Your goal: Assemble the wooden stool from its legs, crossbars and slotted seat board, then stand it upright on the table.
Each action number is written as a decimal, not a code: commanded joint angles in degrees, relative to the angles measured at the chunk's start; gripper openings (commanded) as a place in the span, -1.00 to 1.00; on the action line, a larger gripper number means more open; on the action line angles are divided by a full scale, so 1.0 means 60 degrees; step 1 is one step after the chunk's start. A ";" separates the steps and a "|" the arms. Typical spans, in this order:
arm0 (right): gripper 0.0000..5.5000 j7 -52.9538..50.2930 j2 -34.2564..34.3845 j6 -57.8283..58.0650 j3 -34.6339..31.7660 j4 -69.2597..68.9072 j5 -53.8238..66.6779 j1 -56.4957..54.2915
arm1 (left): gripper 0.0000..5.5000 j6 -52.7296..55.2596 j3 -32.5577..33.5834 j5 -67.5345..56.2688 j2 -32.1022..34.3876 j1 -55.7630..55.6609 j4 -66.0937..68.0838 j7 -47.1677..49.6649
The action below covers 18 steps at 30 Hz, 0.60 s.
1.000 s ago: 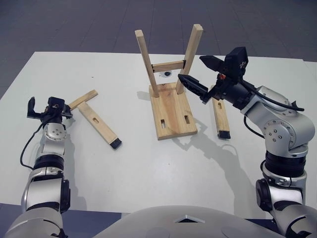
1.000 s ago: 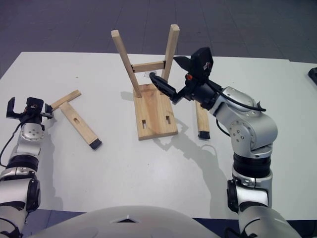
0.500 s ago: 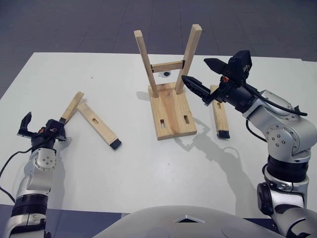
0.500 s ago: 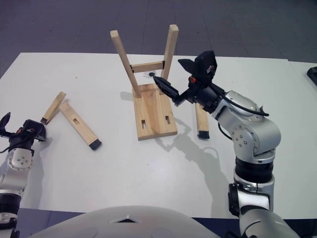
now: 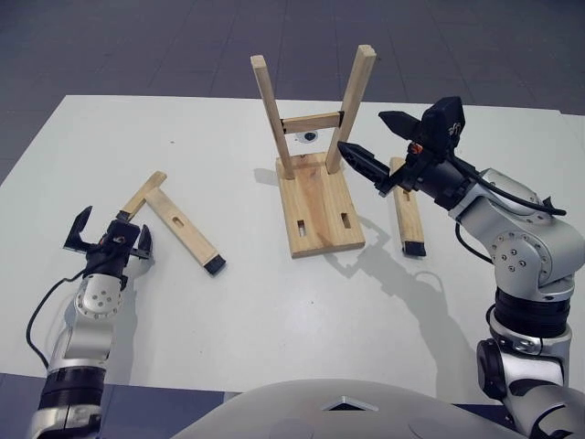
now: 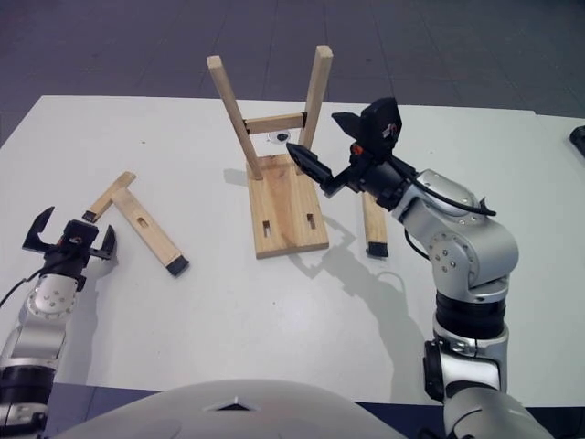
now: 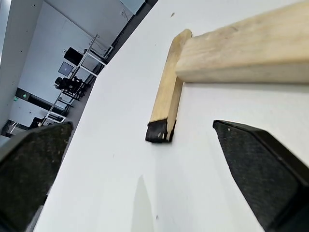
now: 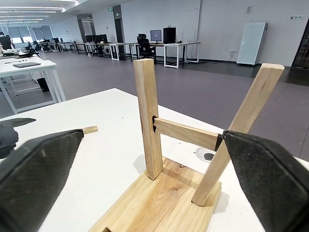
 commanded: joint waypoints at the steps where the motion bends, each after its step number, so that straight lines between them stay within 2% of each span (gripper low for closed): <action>1: 0.95 0.0123 0.0040 -0.0116 0.0191 0.0188 -0.0079 -0.0256 | 0.96 -0.0275 0.0018 -0.0488 -0.0342 -0.0857 0.2124 -0.0519; 4: 0.95 0.0201 0.0027 -0.0132 0.0275 0.0256 -0.0077 -0.0304 | 0.96 -0.0448 0.0337 -0.1102 -0.0475 -0.1247 0.3186 -0.0796; 8: 0.95 0.0175 0.0027 -0.0086 0.0262 0.0214 -0.0030 -0.0269 | 0.96 0.0106 0.0830 -0.2402 -0.0784 -0.1959 0.4671 -0.2295; 13: 0.96 0.0212 0.0044 -0.0065 0.0341 0.0182 -0.0001 -0.0307 | 0.63 0.0698 0.1027 -0.3467 -0.0930 -0.2542 0.5629 -0.4100; 18: 0.96 0.0221 0.0049 -0.0025 0.0433 0.0206 -0.0011 -0.0391 | 0.29 0.1161 0.0625 -0.3478 -0.0770 -0.2794 0.6334 -0.5143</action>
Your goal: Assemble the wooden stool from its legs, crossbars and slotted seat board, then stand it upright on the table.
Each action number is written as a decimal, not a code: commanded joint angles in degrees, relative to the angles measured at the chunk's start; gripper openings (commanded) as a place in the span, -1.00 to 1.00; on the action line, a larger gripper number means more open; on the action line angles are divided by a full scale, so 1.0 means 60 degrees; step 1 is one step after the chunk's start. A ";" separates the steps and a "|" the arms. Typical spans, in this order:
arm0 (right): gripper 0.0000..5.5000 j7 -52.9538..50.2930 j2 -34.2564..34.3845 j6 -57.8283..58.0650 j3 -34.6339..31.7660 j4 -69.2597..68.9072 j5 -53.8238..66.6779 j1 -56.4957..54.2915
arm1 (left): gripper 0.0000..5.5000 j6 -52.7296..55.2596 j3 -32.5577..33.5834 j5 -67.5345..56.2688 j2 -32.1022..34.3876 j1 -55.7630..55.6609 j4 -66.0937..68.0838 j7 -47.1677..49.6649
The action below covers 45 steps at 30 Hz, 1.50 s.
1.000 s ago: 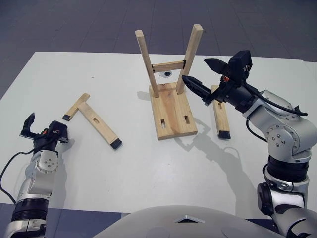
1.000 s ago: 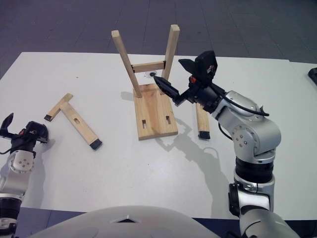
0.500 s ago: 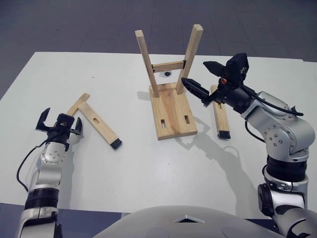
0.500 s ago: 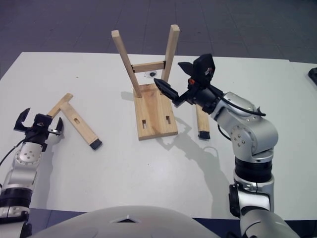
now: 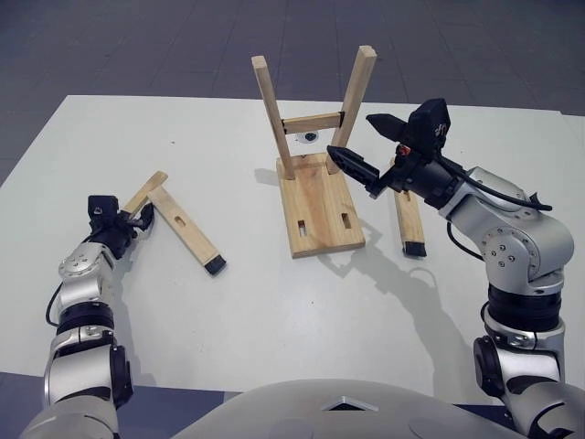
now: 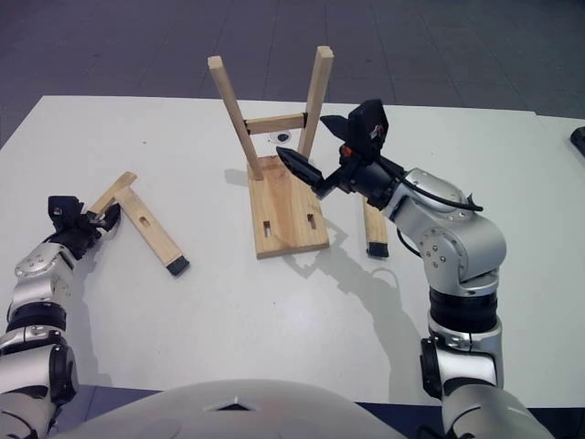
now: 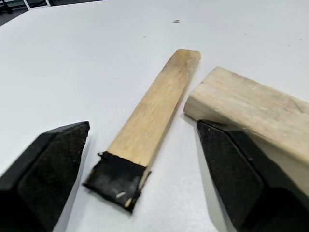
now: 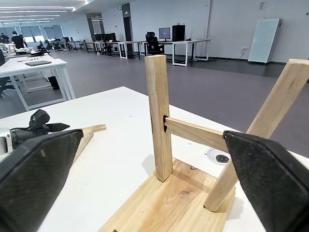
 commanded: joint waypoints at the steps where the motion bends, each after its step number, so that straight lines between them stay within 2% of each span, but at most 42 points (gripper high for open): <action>1: 0.96 0.0012 -0.0004 0.0098 0.0107 -0.0012 -0.0008 -0.0194 | 0.21 0.1242 -0.0814 0.0560 -0.0395 0.0555 0.1100 -0.0719; 9: 0.96 -0.0149 0.0119 0.0118 0.0289 -0.0031 -0.0059 -0.0110 | -0.27 0.2101 -0.0966 0.0678 -0.0021 0.0452 0.1559 -0.0452; 14: 0.96 -0.0209 0.0198 0.0177 0.0311 -0.0039 0.0009 -0.0147 | -0.52 0.2350 -0.0990 0.0479 0.0021 0.0829 0.0687 -0.0649; 19: 0.96 -0.0427 0.0363 0.0246 0.0202 -0.0097 0.0101 -0.0155 | -0.52 0.2485 -0.0523 0.0114 0.0132 0.1340 -0.0436 -0.0057; 22: 0.96 -0.0587 0.0514 0.0270 -0.0030 -0.0093 0.0261 -0.0093 | -0.52 0.1998 0.0539 -0.0586 0.0116 0.1709 -0.1776 0.0604; 25: 0.96 -0.0980 0.0802 0.0448 -0.0779 -0.0023 0.0836 -0.0047 | -0.52 0.1882 0.1684 -0.1646 -0.0022 0.1790 -0.4393 0.1034; 28: 0.96 -0.1552 0.1260 0.0778 -0.1769 0.0303 0.1953 -0.0279 | -0.52 0.2169 0.1942 -0.2211 -0.0072 0.1595 -0.7739 0.1589; 31: 0.96 -0.2241 0.1669 0.0979 -0.2677 0.0580 0.3650 -0.0796 | -0.52 0.2445 0.1310 -0.2190 0.0078 0.1007 -1.0004 0.1767; 34: 0.96 -0.2992 0.1933 0.0859 -0.3066 0.0682 0.5091 -0.1458 | -0.52 0.2724 0.0188 -0.1661 0.0229 0.0236 -1.1390 0.1750; 41: 0.96 -0.3986 0.2216 0.0596 -0.2740 0.0981 0.6940 -0.2599 | -0.52 0.3023 -0.2529 -0.0428 -0.0204 -0.0907 -1.3139 0.1314; 45: 0.96 -0.4094 0.2210 0.0511 -0.2448 0.1211 0.7254 -0.2857 | -0.52 0.2891 -0.3429 0.0119 -0.0496 -0.1056 -1.3242 0.1072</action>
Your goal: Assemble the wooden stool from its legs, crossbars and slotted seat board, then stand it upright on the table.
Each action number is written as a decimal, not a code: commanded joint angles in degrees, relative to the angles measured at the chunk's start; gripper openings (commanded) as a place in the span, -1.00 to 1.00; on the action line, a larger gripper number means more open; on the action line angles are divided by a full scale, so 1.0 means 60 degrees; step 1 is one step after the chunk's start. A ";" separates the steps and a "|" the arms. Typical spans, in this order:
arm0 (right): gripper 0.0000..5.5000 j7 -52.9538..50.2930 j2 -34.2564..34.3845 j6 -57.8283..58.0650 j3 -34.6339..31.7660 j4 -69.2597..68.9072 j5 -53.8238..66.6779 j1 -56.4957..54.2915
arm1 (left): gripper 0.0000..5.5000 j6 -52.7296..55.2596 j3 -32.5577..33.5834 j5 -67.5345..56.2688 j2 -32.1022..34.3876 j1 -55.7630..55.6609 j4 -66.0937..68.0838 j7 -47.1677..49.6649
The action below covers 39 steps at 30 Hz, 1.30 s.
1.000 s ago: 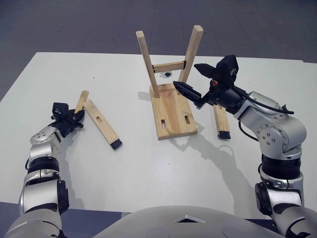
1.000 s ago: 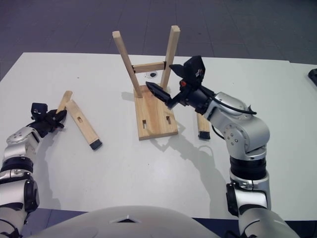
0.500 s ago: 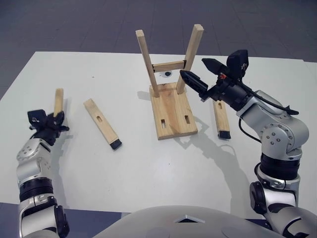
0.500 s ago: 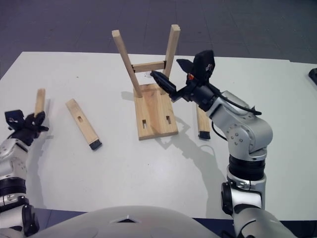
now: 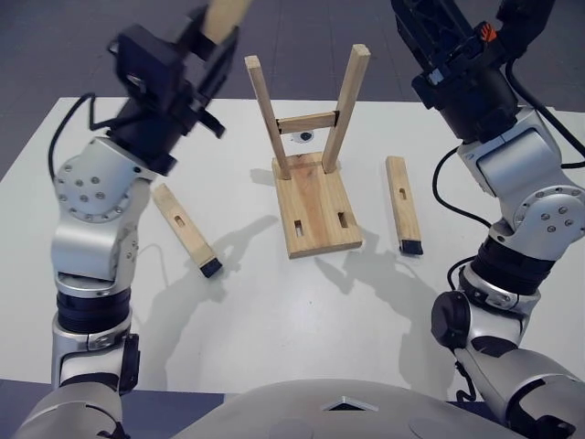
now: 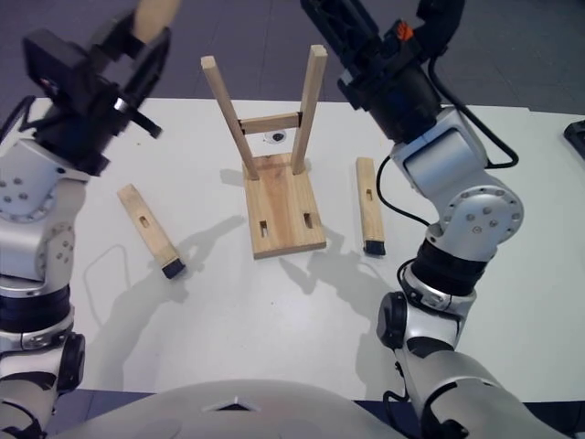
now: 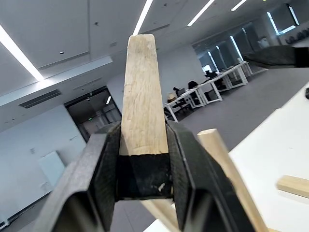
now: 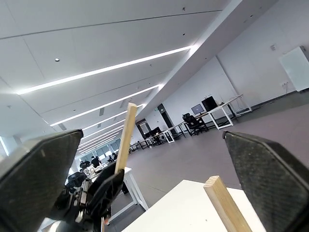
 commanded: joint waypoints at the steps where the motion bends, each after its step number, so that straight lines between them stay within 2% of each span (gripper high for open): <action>1: 0.96 -0.0127 -0.0008 -0.0041 0.0350 0.0232 0.0339 -0.0381 | -0.52 -0.0033 -0.0837 0.0605 -0.0258 -0.0203 -0.0140 -0.0271; 11: 0.96 -0.0130 0.0216 -0.0284 0.0856 0.0593 0.0424 -0.0307 | -0.52 -0.0377 -0.1713 0.1657 -0.0679 -0.0123 -0.0105 -0.0602; 39: -0.64 -0.0114 0.0017 -0.0590 0.0804 0.0612 0.1045 0.0129 | -0.52 -0.0832 -0.1771 0.2460 -0.0932 -0.0047 0.0367 -0.1003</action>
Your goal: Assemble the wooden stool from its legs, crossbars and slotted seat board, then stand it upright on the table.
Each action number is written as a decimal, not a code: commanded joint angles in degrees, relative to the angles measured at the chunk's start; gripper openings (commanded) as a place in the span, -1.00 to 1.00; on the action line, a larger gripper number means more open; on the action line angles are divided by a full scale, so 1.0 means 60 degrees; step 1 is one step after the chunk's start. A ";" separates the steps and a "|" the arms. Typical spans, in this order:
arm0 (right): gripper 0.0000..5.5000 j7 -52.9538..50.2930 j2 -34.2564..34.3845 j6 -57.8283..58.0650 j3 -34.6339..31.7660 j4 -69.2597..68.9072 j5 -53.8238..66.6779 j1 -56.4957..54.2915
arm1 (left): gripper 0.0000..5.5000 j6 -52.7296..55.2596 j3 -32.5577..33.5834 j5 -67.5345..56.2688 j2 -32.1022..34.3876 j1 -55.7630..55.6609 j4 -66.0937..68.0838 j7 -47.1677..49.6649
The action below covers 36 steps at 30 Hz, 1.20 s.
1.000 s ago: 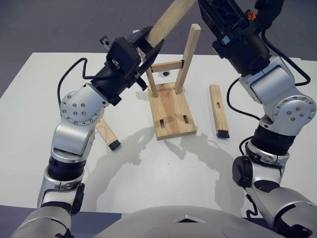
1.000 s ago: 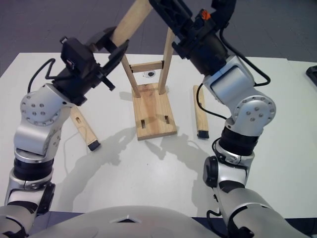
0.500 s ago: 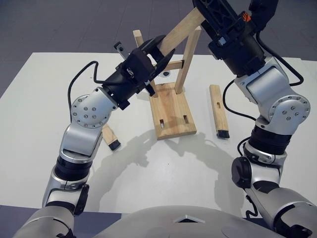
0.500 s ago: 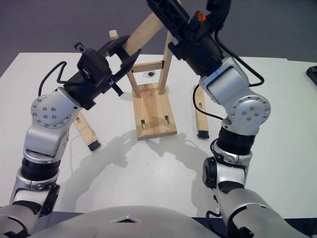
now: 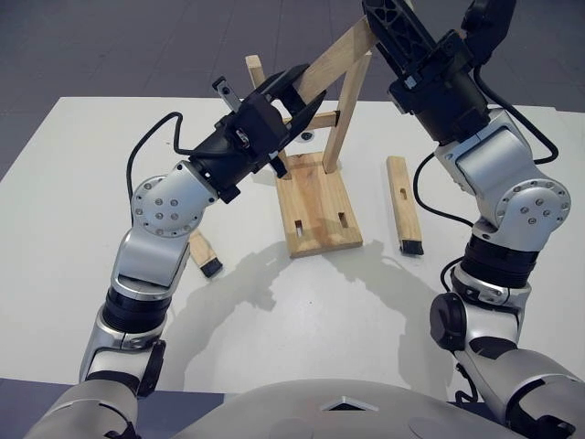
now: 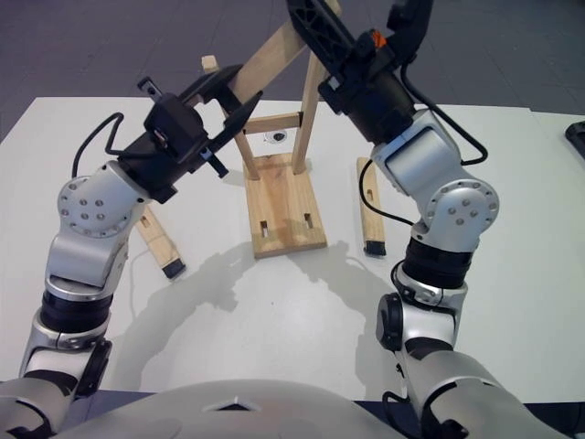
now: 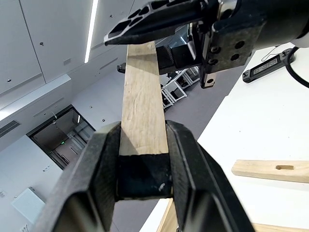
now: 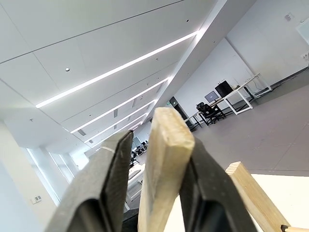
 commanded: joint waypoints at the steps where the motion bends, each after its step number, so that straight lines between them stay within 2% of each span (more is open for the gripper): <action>1: -0.68 0.0030 0.0041 -0.0019 0.0080 -0.0098 0.0240 0.0046 | -0.52 0.0127 -0.0092 0.0264 -0.0056 -0.0023 0.0267 -0.0085; 3: -0.78 0.0001 0.0065 -0.0032 0.0121 -0.0112 0.0260 0.0115 | -0.52 0.0105 -0.0096 0.0309 -0.0093 -0.0060 0.0320 -0.0077; 8: -0.81 -0.0035 0.0060 -0.0080 0.0245 -0.0286 0.0289 0.0322 | -0.52 0.0092 -0.0181 0.0464 -0.0207 -0.0103 0.0406 -0.0041; 9: -0.81 -0.0034 0.0051 -0.0093 0.0268 -0.0283 0.0255 0.0315 | -0.39 0.0138 -0.0186 0.0470 -0.0231 -0.0089 0.0394 -0.0034; 15: -0.85 -0.0166 -0.0311 -0.0229 0.0214 -0.0127 -0.0341 0.0388 | -0.06 0.0808 0.0038 -0.0129 -0.0763 -0.0057 0.0398 0.0042; 20: -0.85 -0.0227 -0.1376 -0.0241 -0.0158 -0.0009 -0.1559 0.0783 | 0.23 0.1842 0.0884 -0.1346 -0.0778 0.0746 -0.0170 -0.0087; 23: -0.85 0.0183 -0.2608 -0.0762 -0.0357 -0.0332 -0.3428 0.1422 | 0.42 0.2247 0.1926 -0.1536 -0.0881 0.1417 -0.0196 0.0572; 27: -0.85 0.0916 -0.3700 -0.1884 0.0282 -0.0666 -0.6381 0.2840 | 0.66 0.2639 0.3090 -0.1797 -0.1613 0.1635 0.0236 0.1909; 32: -0.85 0.0044 -0.2837 -0.1965 -0.0577 -0.0209 -0.7003 0.3998 | 0.96 0.2759 0.3287 -0.1948 -0.2381 0.1586 0.0543 0.2828; 36: -0.85 -0.0815 -0.1411 -0.2319 -0.1214 0.0201 -0.6677 0.4053 | 0.96 0.2712 0.3267 -0.2028 -0.2724 0.1500 0.0809 0.3197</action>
